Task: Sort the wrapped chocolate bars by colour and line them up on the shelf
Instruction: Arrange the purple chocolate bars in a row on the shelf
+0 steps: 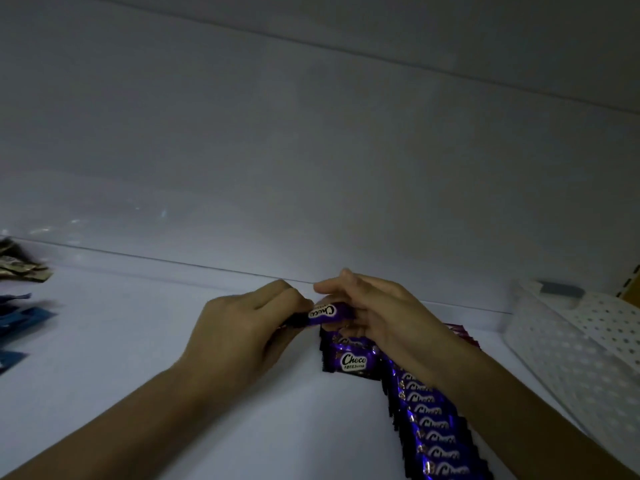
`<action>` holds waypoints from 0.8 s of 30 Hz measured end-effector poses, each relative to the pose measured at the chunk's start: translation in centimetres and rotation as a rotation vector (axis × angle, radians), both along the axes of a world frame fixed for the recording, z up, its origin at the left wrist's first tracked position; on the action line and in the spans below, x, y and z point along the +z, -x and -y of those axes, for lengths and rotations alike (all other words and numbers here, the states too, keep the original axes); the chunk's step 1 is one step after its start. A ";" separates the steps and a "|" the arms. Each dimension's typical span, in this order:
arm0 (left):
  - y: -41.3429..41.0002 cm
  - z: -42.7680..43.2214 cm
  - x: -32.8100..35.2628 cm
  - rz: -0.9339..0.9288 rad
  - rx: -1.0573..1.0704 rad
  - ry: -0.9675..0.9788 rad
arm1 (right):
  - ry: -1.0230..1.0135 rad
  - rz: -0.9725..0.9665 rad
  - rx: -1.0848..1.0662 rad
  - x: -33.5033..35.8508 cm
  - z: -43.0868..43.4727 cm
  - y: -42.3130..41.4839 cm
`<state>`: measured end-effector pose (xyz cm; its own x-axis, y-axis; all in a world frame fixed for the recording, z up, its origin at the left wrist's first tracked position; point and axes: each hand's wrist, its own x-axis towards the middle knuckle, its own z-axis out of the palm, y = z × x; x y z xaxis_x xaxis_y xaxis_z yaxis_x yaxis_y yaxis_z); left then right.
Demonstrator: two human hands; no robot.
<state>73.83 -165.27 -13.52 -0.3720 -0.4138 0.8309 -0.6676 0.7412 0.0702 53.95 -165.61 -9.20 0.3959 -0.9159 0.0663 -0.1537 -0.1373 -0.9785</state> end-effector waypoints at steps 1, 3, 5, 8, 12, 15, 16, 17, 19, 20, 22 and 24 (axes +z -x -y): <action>-0.3 0.1 0.2 0.087 0.003 0.093 | -0.005 0.000 0.009 0.1 0.1 0.3; -0.6 0.2 0.4 0.142 -0.012 0.167 | -0.009 -0.013 0.028 0.2 0.0 0.8; -0.6 0.2 0.3 0.125 -0.033 0.142 | -0.006 -0.043 0.049 0.2 -0.3 1.2; -0.4 0.2 -0.1 0.120 -0.051 0.105 | -0.028 -0.117 0.058 0.4 -0.6 1.7; -0.1 0.0 -0.1 0.022 -0.006 0.057 | -0.089 -0.063 0.054 0.5 -0.7 1.7; -0.2 0.0 0.3 -0.011 0.086 0.131 | -0.102 -0.153 -0.015 -0.1 -0.7 1.1; -0.3 0.1 0.4 0.044 0.121 0.220 | -0.097 -0.198 -0.032 -0.4 -0.7 0.9; -0.4 0.1 0.6 0.094 0.145 0.303 | -0.092 -0.210 -0.026 -0.6 -0.7 0.6; -0.7 0.1 1.2 0.170 0.162 0.391 | -0.076 -0.151 0.003 -0.8 -1.0 0.1; -0.8 0.1 1.4 0.203 0.155 0.410 | -0.062 -0.110 -0.003 -0.8 -1.1 -0.2; -0.8 0.0 1.6 0.266 0.126 0.419 | -0.033 -0.061 -0.044 -0.7 -1.3 -0.3; -0.7 -0.2 1.7 0.310 0.077 0.429 | -0.043 -0.026 -0.084 -0.6 -1.3 -0.4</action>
<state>74.48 -165.08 -11.79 -0.6091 -0.0966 0.7872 -0.6626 0.6076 -0.4380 54.32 -164.28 -9.76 0.3189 -0.9476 0.0169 -0.1887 -0.0809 -0.9787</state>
